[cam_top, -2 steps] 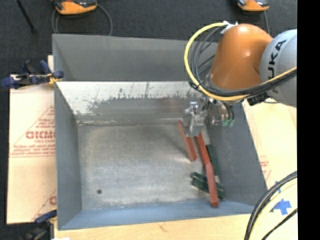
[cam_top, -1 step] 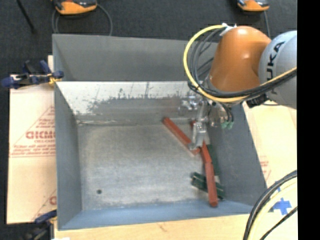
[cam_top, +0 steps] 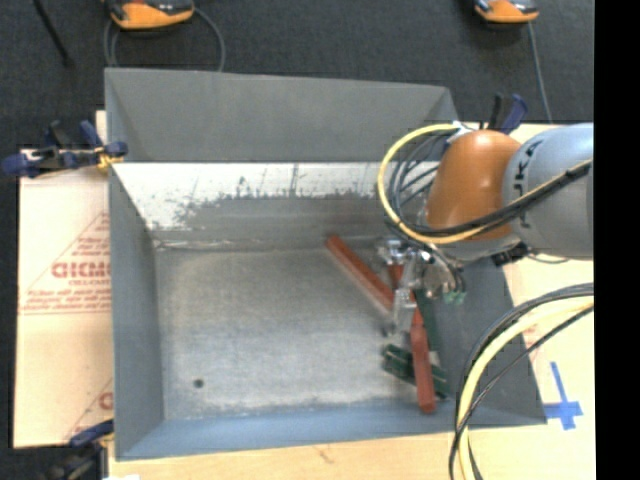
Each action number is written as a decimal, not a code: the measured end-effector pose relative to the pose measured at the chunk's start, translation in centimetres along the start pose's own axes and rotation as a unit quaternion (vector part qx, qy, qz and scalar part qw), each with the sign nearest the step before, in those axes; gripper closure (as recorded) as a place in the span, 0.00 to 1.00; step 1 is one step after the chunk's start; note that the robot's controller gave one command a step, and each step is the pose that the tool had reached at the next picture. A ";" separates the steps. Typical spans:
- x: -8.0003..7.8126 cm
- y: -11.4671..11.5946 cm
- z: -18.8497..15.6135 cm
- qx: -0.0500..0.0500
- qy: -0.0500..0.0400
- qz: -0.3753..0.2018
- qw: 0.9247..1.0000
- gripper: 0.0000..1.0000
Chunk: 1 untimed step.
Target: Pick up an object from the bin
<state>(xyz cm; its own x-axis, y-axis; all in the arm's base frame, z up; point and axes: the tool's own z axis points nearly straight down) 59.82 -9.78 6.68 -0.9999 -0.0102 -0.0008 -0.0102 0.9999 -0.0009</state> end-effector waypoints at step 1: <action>-0.2 0.1 -0.5 0.000 -0.004 0.000 1.000 1.00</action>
Offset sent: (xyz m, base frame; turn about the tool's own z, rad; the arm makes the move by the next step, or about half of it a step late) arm 0.0000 0.0000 0.0000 0.0000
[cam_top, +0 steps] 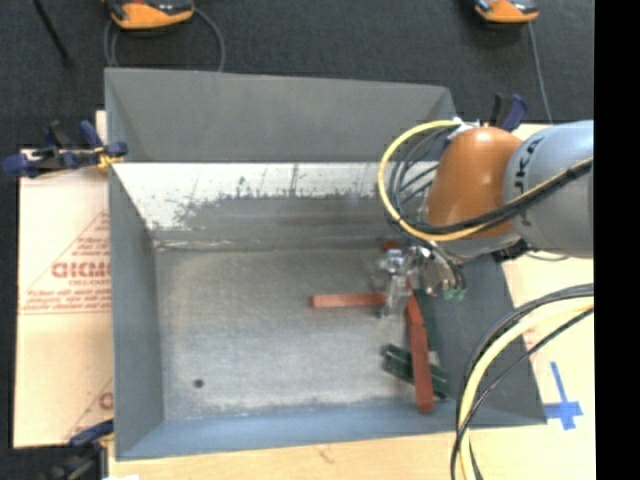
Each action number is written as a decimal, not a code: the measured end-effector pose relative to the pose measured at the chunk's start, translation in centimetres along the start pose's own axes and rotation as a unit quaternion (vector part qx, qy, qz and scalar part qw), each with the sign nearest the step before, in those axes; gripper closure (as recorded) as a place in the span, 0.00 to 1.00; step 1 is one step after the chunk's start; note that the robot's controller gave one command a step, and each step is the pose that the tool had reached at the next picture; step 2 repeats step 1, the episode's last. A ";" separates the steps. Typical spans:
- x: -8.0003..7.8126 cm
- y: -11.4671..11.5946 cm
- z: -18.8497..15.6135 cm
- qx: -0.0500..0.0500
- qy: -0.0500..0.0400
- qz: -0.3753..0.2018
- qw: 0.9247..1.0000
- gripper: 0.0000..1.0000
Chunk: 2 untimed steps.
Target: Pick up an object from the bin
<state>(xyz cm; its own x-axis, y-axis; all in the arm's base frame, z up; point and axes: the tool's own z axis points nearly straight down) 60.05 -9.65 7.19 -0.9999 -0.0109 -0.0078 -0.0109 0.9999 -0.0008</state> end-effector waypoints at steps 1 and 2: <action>1.9 -0.1 -18.4 0.001 -0.003 -0.014 1.000 1.00; 1.9 -0.1 -18.4 0.001 -0.003 -0.014 1.000 1.00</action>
Offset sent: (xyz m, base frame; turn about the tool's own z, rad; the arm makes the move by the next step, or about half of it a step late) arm -0.0229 0.0001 0.1781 -0.0323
